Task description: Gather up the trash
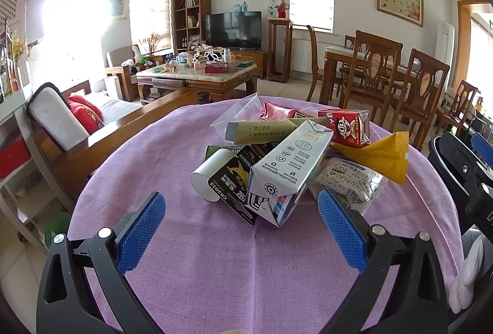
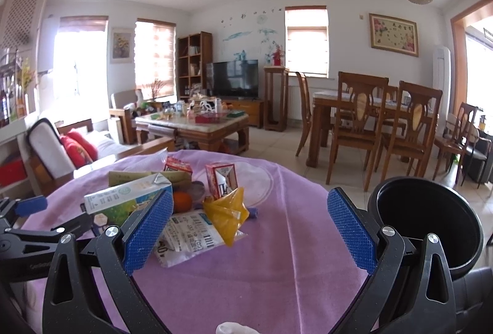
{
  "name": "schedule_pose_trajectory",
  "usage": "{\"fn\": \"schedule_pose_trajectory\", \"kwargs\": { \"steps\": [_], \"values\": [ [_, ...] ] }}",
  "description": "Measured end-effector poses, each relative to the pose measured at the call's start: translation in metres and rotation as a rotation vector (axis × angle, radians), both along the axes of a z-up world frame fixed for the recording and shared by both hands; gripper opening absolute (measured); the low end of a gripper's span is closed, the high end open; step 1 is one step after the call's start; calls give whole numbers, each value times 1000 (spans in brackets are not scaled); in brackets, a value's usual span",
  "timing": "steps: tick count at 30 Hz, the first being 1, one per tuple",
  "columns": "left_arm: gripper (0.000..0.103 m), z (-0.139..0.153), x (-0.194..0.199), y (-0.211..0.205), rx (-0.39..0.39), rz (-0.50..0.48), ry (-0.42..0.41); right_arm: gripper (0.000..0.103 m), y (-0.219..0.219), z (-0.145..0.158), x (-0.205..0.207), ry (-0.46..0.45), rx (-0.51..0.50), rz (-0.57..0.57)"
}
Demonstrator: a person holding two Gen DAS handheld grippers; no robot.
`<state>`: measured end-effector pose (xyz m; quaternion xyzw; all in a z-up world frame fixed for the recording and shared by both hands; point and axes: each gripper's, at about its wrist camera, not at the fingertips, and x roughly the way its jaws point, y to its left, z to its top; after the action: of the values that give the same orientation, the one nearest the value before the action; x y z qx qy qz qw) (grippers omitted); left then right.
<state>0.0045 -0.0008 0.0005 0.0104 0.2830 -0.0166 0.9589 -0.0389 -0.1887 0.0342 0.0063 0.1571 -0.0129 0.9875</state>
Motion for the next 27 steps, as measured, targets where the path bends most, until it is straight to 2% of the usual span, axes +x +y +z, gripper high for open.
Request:
{"fn": "schedule_pose_trajectory", "kwargs": {
  "steps": [27],
  "values": [
    [98, 1, 0, -1, -7, -9, 14, 99, -1, 1, -4, -11, 8, -6]
  ]
}}
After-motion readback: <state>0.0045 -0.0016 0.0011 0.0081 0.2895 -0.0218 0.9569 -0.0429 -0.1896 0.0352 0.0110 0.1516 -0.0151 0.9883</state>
